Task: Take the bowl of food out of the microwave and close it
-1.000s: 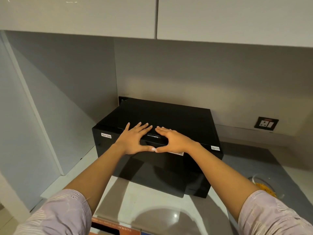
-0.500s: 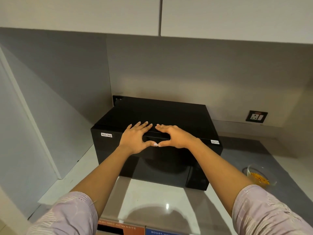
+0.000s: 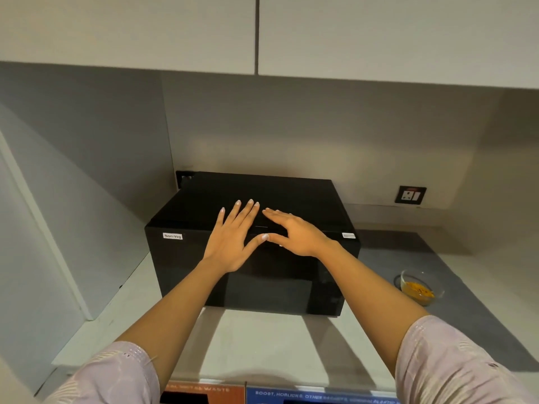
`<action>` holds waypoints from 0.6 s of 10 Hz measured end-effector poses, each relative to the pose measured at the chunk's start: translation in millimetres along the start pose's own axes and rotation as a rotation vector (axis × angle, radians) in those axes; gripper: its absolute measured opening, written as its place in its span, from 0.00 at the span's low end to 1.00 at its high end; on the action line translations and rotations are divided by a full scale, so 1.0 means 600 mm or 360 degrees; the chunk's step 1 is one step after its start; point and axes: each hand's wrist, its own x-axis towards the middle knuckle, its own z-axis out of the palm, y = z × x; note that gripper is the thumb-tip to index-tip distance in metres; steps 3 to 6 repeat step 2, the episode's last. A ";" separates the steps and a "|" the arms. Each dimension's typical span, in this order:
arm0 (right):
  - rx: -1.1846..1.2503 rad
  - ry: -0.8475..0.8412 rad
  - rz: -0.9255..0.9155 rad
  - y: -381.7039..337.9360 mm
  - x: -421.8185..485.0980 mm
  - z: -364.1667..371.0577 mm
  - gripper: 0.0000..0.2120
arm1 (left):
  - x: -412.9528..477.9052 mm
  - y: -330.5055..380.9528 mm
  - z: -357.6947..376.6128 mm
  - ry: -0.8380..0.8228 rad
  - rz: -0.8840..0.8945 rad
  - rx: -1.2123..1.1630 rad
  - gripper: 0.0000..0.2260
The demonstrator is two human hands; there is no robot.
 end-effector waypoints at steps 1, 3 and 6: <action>0.0064 0.0155 -0.0019 -0.014 -0.032 -0.036 0.30 | 0.004 0.037 -0.028 0.0142 -0.0021 -0.0023 0.32; 0.0194 0.0389 -0.0070 -0.021 -0.073 -0.076 0.28 | 0.010 0.089 -0.059 0.0317 0.0003 -0.0038 0.32; 0.0194 0.0389 -0.0070 -0.021 -0.073 -0.076 0.28 | 0.010 0.089 -0.059 0.0317 0.0003 -0.0038 0.32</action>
